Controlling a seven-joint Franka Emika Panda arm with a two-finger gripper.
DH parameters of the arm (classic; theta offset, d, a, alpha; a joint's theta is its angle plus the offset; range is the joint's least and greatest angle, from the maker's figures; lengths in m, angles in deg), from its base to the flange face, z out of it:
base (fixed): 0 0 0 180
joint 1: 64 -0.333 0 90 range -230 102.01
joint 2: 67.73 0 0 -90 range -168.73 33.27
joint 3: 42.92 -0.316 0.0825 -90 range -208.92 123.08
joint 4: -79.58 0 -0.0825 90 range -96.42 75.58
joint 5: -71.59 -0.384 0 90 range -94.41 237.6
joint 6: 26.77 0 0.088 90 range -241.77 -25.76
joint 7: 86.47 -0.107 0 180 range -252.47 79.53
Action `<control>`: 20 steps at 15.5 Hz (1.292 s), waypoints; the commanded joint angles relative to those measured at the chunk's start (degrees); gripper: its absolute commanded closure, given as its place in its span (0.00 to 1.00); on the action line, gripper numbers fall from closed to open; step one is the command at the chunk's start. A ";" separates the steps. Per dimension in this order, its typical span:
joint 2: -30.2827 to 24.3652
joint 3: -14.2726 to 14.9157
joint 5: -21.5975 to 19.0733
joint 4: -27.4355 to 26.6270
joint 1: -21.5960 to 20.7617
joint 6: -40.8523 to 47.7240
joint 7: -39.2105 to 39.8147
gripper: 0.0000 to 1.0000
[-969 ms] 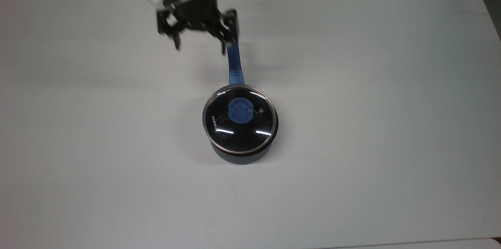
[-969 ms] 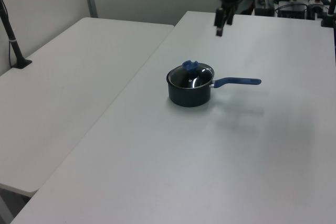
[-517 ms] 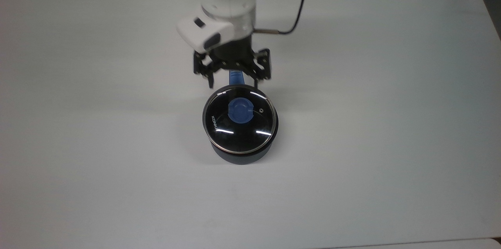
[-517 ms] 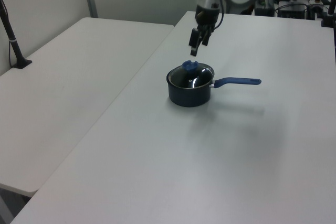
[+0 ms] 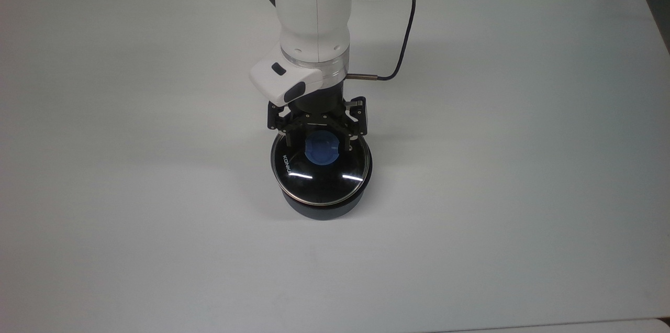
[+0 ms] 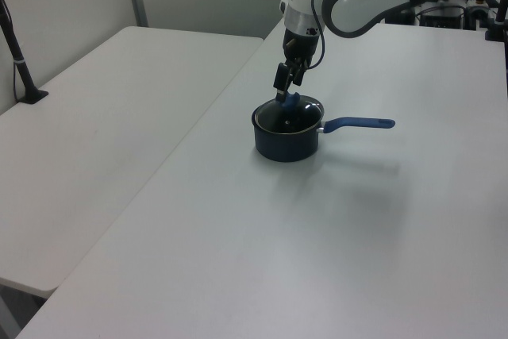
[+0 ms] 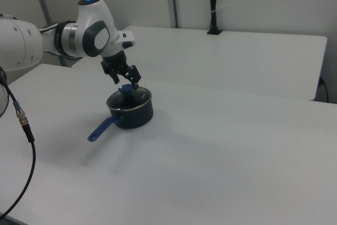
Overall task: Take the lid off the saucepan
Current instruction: 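Close the gripper on the blue knob of the glass lid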
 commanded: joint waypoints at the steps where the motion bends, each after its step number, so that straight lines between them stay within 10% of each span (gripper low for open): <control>1: 0.71 0.42 1.91 0.49 -0.53 -0.22 -0.31 0.07; 9: 1.59 0.42 2.44 0.40 -0.61 -0.31 -0.22 0.17; 17: 1.59 0.25 2.44 0.49 -0.97 -0.31 1.36 0.50; 20: 1.51 0.25 2.53 0.57 -0.97 -0.31 1.36 0.24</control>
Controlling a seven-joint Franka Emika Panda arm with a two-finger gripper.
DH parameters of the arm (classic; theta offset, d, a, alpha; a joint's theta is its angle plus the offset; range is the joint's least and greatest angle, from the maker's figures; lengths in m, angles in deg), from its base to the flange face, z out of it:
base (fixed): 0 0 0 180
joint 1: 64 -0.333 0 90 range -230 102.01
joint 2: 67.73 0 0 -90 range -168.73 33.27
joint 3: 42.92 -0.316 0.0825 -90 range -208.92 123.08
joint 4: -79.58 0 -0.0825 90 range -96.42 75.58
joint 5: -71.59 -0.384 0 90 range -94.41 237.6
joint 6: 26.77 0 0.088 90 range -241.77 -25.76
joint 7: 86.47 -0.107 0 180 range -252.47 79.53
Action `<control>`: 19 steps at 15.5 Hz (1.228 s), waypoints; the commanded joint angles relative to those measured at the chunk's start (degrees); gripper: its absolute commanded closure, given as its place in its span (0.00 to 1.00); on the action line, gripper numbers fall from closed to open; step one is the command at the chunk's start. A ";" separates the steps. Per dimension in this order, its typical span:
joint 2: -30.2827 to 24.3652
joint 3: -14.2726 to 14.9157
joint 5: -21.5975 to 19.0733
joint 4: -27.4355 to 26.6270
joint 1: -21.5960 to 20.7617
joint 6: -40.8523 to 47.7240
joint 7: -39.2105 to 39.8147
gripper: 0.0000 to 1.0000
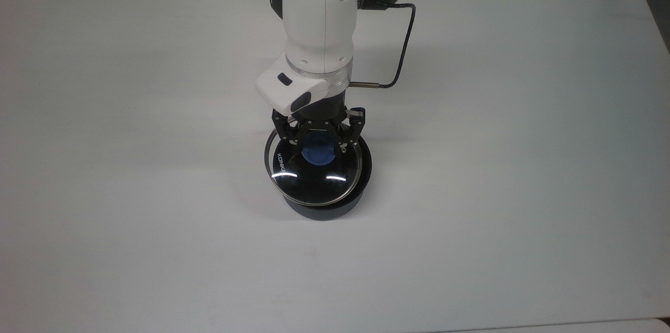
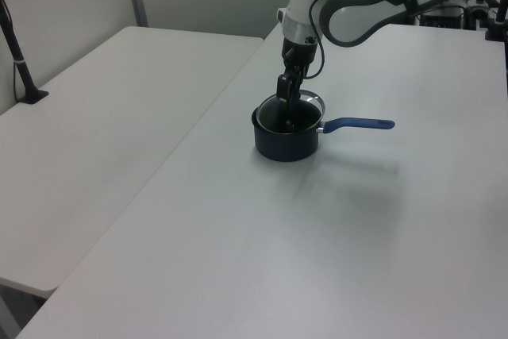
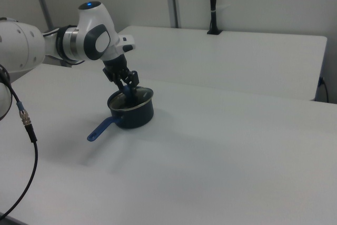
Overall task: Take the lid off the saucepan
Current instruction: 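Close the gripper on the blue knob of the glass lid, then lift the glass lid off the pan and carry it beside the handle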
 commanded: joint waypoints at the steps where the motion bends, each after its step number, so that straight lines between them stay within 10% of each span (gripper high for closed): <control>1: 0.05 0.43 1.10 0.47 -0.56 -0.30 0.74 0.06; 13: 0.66 0.43 3.65 0.56 -0.56 -0.91 8.21 0.17; 19: 0.23 0.43 3.48 0.65 -0.47 -1.27 8.12 0.52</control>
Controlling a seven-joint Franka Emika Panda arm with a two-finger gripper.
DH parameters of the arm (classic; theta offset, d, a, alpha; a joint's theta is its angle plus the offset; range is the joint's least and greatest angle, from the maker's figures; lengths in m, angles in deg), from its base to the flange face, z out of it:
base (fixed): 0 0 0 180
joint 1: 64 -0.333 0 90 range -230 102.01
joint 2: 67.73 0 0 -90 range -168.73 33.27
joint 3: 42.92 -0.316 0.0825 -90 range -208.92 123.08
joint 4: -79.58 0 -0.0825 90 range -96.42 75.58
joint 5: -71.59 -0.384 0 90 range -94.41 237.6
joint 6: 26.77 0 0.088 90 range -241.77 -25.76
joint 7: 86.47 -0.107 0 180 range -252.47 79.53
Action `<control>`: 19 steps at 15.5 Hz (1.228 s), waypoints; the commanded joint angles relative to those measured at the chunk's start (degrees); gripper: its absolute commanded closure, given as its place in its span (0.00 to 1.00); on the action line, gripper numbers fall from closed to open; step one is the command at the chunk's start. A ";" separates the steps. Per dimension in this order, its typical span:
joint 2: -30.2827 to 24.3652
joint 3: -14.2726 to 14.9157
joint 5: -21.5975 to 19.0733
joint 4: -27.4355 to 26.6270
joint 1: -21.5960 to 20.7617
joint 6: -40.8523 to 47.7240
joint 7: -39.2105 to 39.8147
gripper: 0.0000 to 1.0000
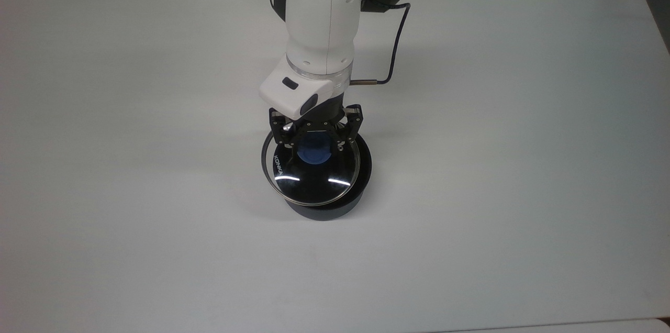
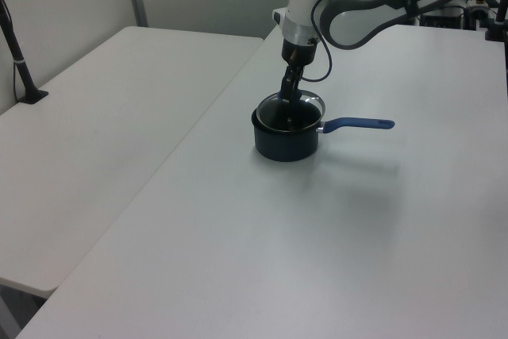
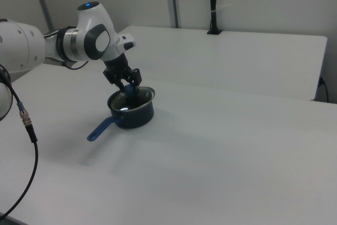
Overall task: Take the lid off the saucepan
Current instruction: 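Lift the glass lid off the pan and carry it beside the handle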
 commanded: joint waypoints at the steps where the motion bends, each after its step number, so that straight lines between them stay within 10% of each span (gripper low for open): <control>1: -0.20 0.43 0.44 0.47 -0.17 -1.21 0.71 0.54; 8: -4.85 0.26 -0.35 -1.81 2.02 -0.86 2.20 0.54; 19: -19.35 -3.17 -1.58 -23.94 15.12 -0.60 16.44 0.58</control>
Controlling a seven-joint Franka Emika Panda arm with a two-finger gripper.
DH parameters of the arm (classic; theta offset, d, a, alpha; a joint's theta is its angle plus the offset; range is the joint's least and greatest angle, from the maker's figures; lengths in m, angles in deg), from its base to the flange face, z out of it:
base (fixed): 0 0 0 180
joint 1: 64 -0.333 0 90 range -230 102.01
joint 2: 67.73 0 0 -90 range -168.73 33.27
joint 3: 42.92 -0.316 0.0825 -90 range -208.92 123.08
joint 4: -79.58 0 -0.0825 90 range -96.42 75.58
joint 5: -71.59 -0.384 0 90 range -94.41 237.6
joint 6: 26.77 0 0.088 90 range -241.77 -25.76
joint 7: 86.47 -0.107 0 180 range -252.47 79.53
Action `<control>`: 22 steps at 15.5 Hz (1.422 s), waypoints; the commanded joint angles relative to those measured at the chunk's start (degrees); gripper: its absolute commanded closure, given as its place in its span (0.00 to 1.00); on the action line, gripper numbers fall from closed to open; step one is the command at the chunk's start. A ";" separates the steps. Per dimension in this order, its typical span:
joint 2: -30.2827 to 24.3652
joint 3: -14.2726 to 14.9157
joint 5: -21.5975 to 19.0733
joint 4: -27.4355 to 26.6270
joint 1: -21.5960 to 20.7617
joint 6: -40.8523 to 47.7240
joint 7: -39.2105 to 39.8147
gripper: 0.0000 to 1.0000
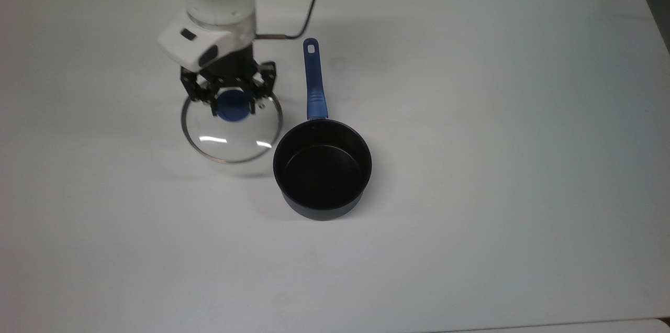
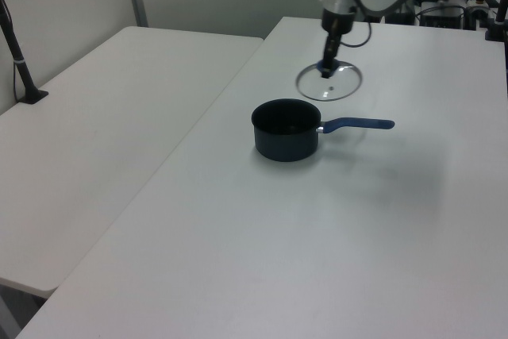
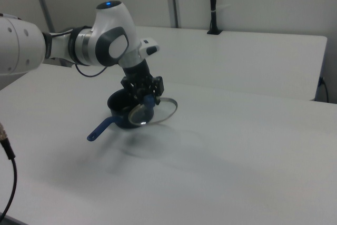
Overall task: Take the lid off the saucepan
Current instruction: 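Lift the glass lid off the pan and carry it beside the handle, then lower the lid onto the table and open the gripper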
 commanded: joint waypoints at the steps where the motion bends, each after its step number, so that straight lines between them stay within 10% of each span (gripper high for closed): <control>1: -8.24 -1.34 -1.05 -11.56 2.34 -0.37 3.06 0.58; 18: -2.99 -1.17 0.00 -18.09 1.81 1.30 -1.69 0.56; 21: -3.07 -1.17 0.00 -17.21 1.90 1.83 -2.04 0.27; 22: -3.42 -1.17 0.00 -16.42 2.07 2.96 -2.13 0.00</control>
